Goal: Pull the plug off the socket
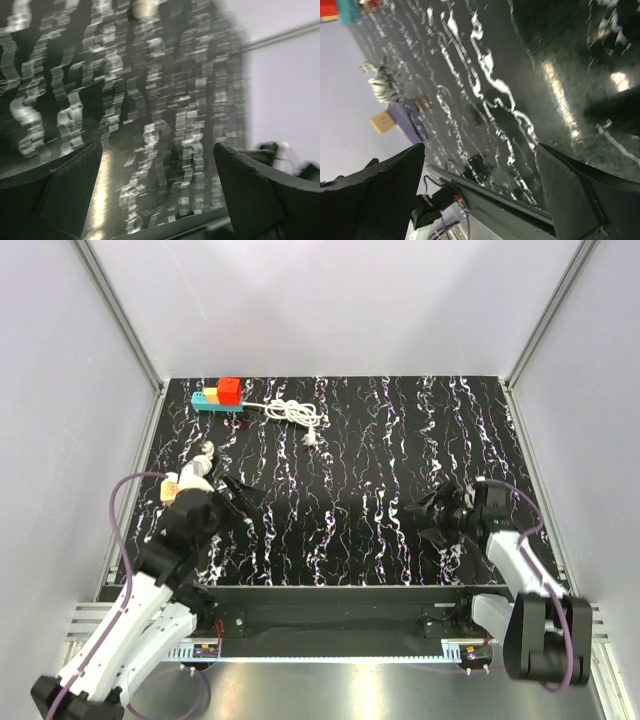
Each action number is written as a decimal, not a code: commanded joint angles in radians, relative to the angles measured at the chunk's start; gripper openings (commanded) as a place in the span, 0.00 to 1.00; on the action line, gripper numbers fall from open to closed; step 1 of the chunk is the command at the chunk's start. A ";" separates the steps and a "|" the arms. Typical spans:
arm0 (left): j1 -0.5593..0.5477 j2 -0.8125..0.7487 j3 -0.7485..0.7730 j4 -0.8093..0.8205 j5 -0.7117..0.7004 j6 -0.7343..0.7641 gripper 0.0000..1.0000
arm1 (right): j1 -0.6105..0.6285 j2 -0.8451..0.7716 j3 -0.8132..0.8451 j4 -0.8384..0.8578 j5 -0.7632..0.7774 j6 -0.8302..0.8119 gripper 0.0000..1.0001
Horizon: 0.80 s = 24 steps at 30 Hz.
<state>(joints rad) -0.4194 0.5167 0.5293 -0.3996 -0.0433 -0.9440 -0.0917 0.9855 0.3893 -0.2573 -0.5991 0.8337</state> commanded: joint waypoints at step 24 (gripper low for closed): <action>0.465 0.476 0.408 -0.364 -0.260 0.520 0.99 | 0.592 0.990 0.721 0.897 -0.220 0.150 1.00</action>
<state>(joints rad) 0.0341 0.9878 0.9451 -0.7868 -0.2058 -0.4953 0.4534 1.9675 1.0512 0.5213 -0.7551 0.9558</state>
